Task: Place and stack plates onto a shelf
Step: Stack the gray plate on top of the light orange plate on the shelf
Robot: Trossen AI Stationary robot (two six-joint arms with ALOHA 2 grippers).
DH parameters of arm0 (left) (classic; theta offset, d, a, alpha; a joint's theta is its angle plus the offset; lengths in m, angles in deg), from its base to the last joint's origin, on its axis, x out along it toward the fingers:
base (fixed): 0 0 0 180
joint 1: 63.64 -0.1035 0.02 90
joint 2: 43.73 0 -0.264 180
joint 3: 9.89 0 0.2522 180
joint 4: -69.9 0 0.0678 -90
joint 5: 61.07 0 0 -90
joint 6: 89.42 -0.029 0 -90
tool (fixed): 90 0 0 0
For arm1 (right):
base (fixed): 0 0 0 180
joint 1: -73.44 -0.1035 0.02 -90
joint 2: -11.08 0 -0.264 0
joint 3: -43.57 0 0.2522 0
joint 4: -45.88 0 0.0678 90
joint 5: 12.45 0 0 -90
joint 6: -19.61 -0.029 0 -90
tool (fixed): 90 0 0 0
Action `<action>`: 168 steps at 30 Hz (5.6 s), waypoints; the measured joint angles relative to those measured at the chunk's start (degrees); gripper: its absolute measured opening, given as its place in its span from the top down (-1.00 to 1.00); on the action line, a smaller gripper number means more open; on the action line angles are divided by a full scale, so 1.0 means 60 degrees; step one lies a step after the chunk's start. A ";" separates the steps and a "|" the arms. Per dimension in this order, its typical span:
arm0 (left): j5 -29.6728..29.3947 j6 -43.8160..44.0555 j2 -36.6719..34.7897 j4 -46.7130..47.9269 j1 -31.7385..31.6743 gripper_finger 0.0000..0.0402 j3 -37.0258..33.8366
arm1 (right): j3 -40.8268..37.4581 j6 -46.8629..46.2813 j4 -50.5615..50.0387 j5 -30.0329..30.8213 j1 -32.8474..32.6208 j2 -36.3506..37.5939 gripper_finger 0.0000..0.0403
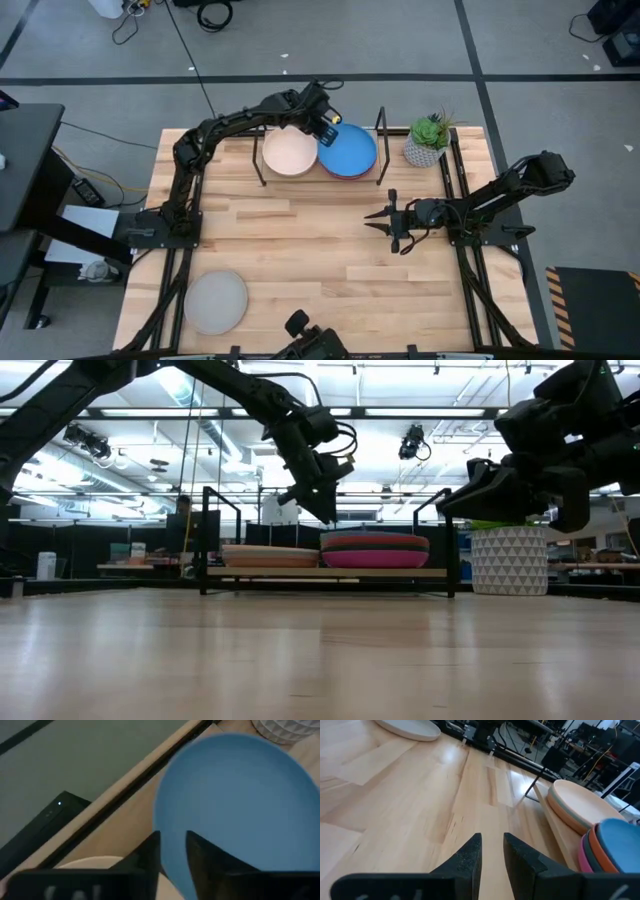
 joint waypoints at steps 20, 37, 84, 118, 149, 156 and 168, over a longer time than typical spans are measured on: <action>-0.0014 -0.2441 -0.0712 0.3545 0.3714 0.28 0.0514 | 0.0000 0.0254 -0.0300 0.0399 0.0000 -0.0002 0.57; 0.0247 0.2701 -0.0973 0.3948 0.7722 0.30 -0.1699 | 0.0000 0.1167 0.0283 0.0319 0.0000 -0.0002 0.57; 0.3179 1.4821 -0.3239 0.1065 1.0756 0.30 -0.7714 | 0.0004 0.2647 0.1940 -0.2770 0.2065 -0.0002 0.57; 0.4122 1.3393 -0.2535 0.0824 1.0326 0.93 -0.7481 | 0.0004 0.2613 0.1966 -0.2865 0.2065 -0.0078 0.57; -0.4836 -0.1537 -0.2544 0.4364 0.5292 0.91 -0.2411 | 0.0004 0.0406 0.0744 -0.3117 0.1579 -0.0078 0.57; -0.3195 -0.2692 -0.2504 0.3880 0.3253 0.91 -0.2417 | 0.0004 0.0347 0.0105 -0.1731 0.1284 -0.0078 0.57; -0.1814 -0.3937 -0.1890 0.3404 0.1614 0.91 -0.2422 | 0.0000 0.0358 -0.0100 -0.1391 0.0856 -0.0071 0.57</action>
